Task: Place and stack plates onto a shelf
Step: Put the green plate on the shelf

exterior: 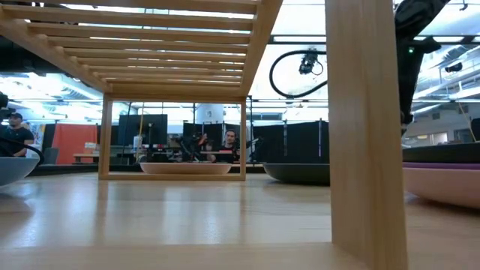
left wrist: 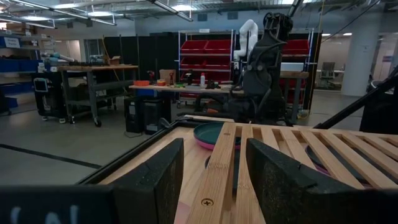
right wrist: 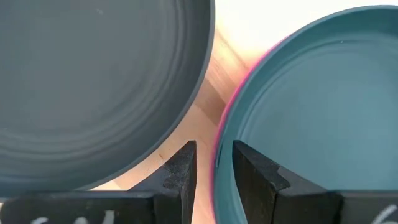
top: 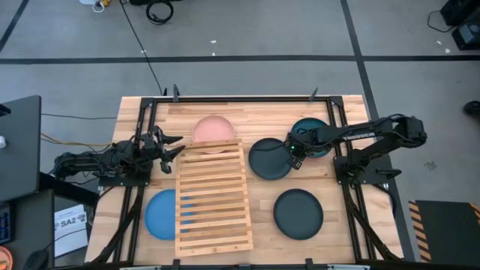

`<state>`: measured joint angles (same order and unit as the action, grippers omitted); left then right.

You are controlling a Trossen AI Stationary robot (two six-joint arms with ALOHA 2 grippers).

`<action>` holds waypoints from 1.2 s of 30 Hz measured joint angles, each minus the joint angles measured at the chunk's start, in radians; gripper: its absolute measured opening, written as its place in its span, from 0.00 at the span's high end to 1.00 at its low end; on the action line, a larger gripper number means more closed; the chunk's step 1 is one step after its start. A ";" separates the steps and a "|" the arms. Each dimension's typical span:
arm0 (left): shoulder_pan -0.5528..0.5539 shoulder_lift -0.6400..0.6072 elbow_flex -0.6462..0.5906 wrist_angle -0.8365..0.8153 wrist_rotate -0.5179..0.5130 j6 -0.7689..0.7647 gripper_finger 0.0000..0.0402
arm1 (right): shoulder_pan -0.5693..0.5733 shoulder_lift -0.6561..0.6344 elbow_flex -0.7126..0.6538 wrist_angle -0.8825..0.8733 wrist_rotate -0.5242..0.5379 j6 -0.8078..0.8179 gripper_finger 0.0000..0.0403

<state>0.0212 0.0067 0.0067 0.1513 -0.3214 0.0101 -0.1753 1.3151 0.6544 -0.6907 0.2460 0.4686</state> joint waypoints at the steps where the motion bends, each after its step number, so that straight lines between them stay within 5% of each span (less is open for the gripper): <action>1: 0.000 0.000 0.000 0.000 0.000 0.000 0.55 | 0.000 0.005 0.000 0.000 -0.001 0.000 0.73; 11: 0.000 0.000 0.000 0.000 0.000 0.000 0.55 | 0.000 0.016 0.000 -0.006 -0.007 0.000 0.74; 25: 0.000 0.000 0.000 0.000 0.000 0.000 0.55 | -0.030 0.015 0.000 -0.008 -0.001 -0.002 0.97; 36: 0.000 0.000 0.000 0.000 0.000 0.000 0.55 | -0.045 0.015 0.000 -0.008 -0.001 0.000 0.97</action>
<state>0.0212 0.0067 0.0063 0.1514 -0.3211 0.0101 -0.2203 1.3300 0.6544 -0.6989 0.2447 0.4683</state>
